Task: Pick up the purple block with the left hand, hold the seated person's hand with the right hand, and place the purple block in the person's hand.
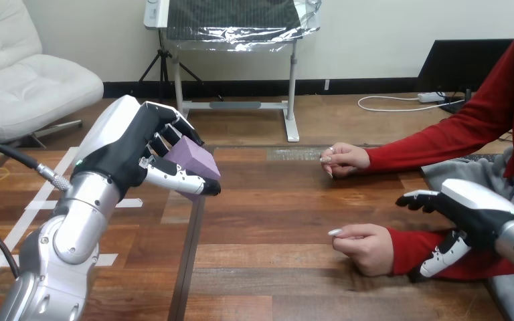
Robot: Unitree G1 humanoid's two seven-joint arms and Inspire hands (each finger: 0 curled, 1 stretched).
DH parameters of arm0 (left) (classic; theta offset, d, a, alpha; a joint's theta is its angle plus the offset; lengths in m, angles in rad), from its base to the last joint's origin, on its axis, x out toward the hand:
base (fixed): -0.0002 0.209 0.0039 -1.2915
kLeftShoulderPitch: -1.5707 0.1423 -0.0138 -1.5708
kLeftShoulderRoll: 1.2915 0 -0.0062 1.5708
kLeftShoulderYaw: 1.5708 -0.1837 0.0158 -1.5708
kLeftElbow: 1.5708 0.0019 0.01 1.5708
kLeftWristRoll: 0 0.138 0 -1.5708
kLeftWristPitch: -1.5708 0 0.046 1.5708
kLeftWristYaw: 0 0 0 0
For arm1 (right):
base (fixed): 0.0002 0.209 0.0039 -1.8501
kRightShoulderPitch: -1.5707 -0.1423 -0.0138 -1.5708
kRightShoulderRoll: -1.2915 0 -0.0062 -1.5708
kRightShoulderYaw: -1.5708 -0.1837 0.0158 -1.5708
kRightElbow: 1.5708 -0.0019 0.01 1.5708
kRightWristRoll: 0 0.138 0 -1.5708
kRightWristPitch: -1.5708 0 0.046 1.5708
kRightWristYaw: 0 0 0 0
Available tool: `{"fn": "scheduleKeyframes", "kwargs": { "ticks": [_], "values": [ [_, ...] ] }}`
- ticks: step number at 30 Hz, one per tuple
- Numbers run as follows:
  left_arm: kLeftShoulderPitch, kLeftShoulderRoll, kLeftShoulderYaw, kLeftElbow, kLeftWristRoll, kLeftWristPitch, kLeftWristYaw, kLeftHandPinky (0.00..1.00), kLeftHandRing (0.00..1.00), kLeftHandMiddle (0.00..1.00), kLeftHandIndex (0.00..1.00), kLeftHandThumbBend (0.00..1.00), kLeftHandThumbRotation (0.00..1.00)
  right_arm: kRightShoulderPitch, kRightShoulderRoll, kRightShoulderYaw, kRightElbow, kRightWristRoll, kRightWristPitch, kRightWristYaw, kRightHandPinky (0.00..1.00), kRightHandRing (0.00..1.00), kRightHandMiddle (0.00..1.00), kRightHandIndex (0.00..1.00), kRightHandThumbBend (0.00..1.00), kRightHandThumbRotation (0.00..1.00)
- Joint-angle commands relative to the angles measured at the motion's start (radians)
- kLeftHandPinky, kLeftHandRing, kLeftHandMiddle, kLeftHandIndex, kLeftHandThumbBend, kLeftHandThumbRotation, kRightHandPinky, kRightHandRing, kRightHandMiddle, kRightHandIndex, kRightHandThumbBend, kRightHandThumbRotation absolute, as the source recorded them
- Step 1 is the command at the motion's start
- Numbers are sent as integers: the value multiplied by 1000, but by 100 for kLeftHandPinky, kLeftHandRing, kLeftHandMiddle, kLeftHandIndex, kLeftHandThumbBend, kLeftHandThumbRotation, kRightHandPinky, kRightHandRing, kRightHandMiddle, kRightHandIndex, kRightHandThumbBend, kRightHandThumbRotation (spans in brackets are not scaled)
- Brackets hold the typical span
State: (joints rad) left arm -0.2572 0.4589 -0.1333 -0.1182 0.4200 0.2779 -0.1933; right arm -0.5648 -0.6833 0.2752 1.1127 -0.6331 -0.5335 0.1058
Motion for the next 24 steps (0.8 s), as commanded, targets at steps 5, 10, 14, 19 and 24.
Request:
{"fn": "scheduleKeyframes", "kwargs": {
  "ticks": [5,10,14,19,24],
  "values": [
    [-58,1,36,-64,-4,14,-9,24,30,38,43,77,0,-62,-21,77,28,-81,18,-106,81,81,82,82,100,0],
    [-59,0,37,-63,-7,15,-8,23,29,37,43,77,0,-71,-14,106,41,-108,37,-139,80,80,81,81,100,0],
    [-58,3,38,-59,-11,6,-5,23,29,38,43,77,0,-73,-10,116,49,-111,43,-153,77,78,79,78,100,0],
    [-56,7,42,-63,-17,9,-8,26,32,39,43,77,0,-89,6,139,70,-111,93,-132,69,76,77,76,100,0],
    [-55,7,45,-64,-17,9,-8,26,32,39,43,77,0,-93,9,147,73,-106,105,-121,63,75,76,74,100,0]
  ]
}}
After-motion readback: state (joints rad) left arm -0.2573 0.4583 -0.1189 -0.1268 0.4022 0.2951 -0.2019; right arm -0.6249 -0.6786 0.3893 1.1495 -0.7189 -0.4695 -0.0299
